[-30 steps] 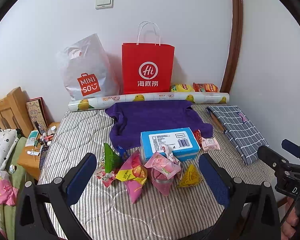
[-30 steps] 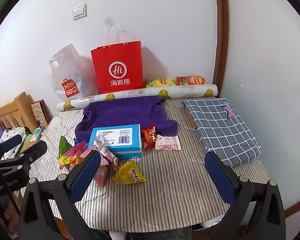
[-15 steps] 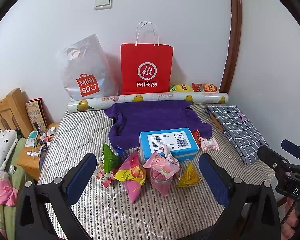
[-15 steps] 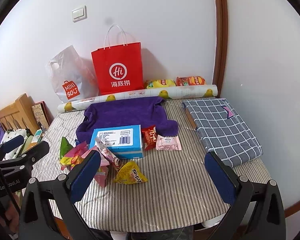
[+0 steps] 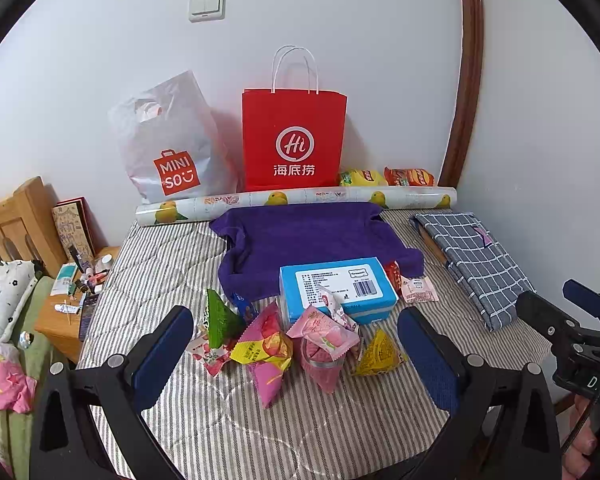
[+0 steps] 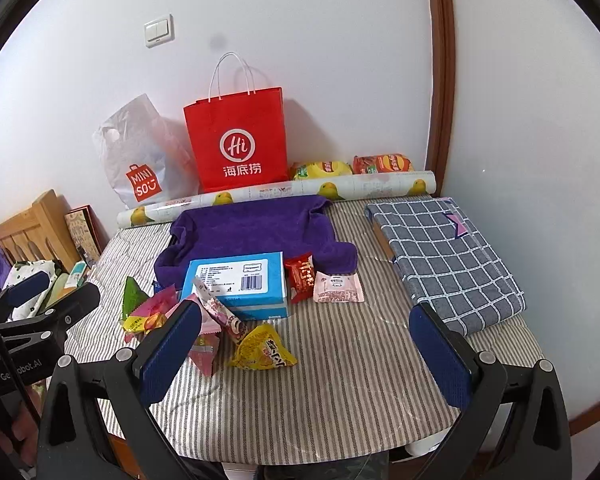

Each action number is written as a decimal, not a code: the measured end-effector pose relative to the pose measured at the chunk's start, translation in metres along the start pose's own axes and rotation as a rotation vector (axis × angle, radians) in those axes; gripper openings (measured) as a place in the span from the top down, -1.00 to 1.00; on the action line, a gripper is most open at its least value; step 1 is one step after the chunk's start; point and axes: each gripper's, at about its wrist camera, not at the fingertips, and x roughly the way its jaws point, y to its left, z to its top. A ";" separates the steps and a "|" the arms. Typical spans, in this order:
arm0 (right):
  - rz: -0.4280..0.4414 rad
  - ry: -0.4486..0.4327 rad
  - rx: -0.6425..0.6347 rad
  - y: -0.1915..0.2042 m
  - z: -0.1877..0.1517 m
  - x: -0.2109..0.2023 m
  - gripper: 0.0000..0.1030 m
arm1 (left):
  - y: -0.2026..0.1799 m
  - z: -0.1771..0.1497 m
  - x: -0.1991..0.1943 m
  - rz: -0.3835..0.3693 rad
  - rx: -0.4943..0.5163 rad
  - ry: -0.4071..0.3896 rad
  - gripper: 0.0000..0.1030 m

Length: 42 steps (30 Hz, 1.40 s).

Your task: Organize snacks

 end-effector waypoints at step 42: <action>0.023 -0.010 -0.025 0.008 -0.007 -0.005 -0.99 | 0.001 0.007 -0.003 -0.006 -0.004 0.000 -0.99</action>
